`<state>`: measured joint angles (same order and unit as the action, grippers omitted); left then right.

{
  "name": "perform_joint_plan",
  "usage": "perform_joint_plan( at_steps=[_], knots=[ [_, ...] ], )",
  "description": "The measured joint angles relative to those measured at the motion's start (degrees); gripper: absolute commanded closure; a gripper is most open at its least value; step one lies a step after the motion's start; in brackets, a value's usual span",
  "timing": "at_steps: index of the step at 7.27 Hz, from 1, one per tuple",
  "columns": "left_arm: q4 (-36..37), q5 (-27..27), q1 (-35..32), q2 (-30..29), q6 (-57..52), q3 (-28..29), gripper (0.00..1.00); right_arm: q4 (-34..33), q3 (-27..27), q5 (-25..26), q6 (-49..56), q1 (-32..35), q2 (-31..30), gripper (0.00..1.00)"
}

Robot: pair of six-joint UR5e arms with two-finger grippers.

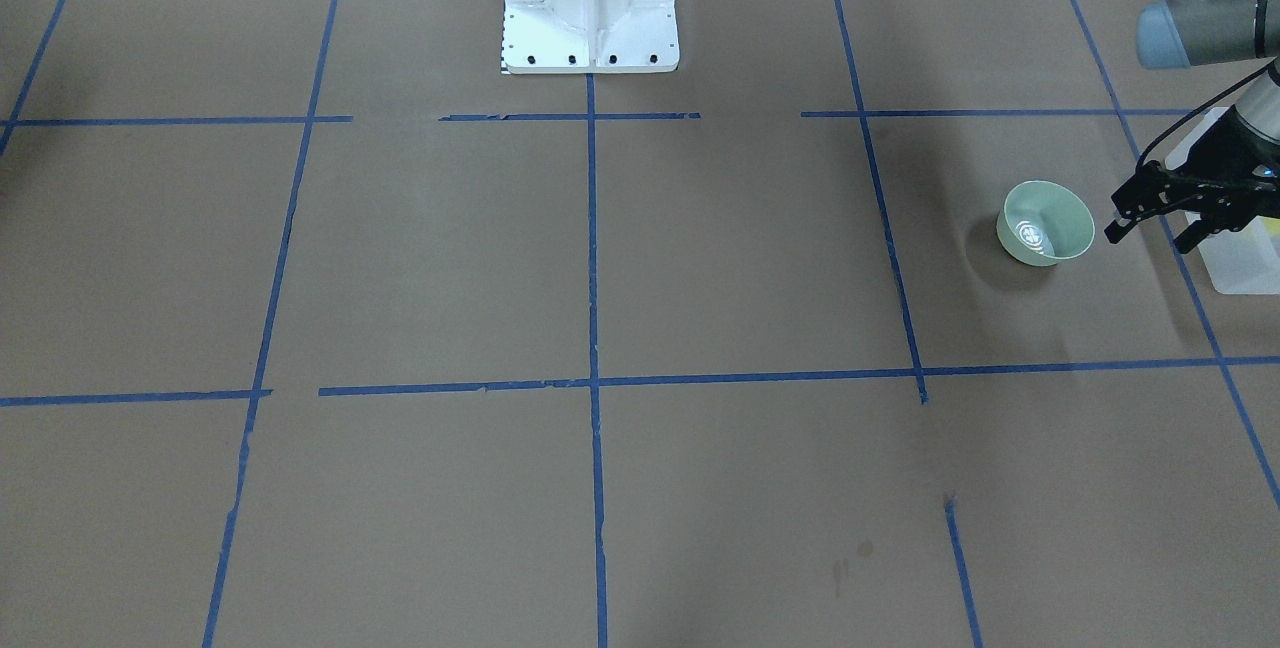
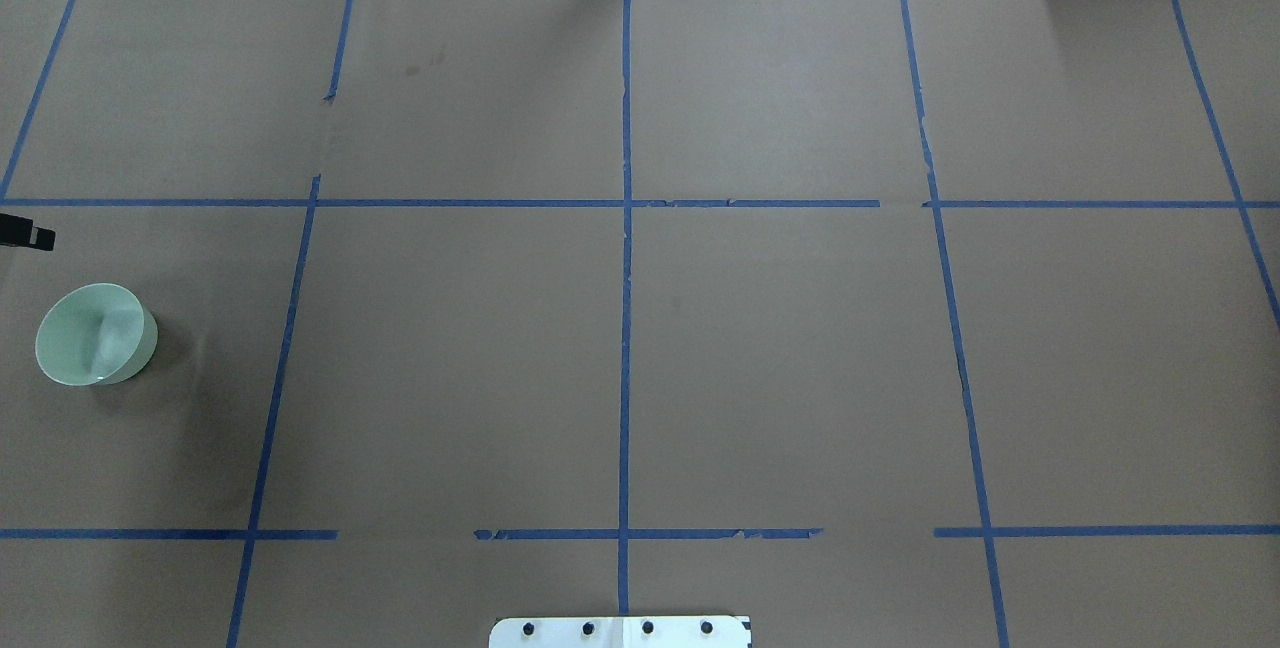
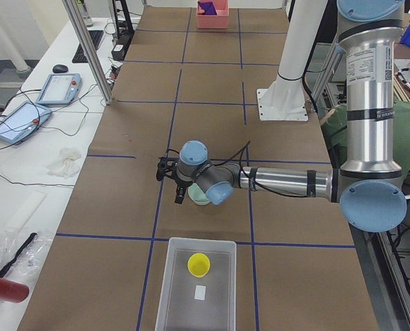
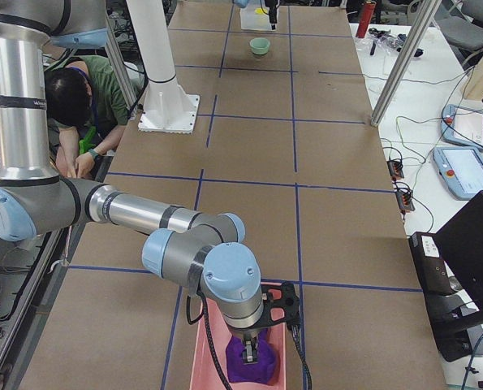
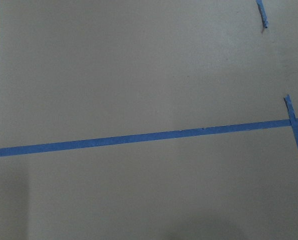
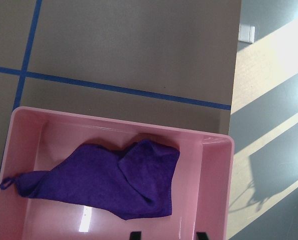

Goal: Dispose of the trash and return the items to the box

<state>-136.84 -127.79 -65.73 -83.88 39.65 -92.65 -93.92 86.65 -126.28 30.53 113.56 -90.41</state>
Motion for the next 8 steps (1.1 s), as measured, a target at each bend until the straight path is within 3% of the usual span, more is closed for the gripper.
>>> perform_joint_plan(
  at_steps=[4,5,6,7,8],
  knots=[
    [-3.66,0.6,5.57,2.69,0.46,2.72,0.01,-0.5,1.57,-1.05,-2.35,-0.44,1.28,0.0],
    [-3.69,0.61,6.76,3.06,0.56,2.81,0.07,-1.69,3.63,-1.69,-4.32,-1.61,1.34,0.0],
    [-3.7,0.61,7.71,3.23,0.64,2.93,0.21,-4.1,6.53,-2.75,-6.89,-3.67,1.39,0.0],
    [-3.7,0.61,8.35,3.32,0.68,3.18,0.76,-6.54,9.81,-3.84,-9.79,-6.16,1.41,0.0],
    [-3.72,0.63,8.77,3.34,0.78,3.42,1.0,-8.42,12.48,-4.4,-11.96,-8.58,1.4,0.0]
  ],
)
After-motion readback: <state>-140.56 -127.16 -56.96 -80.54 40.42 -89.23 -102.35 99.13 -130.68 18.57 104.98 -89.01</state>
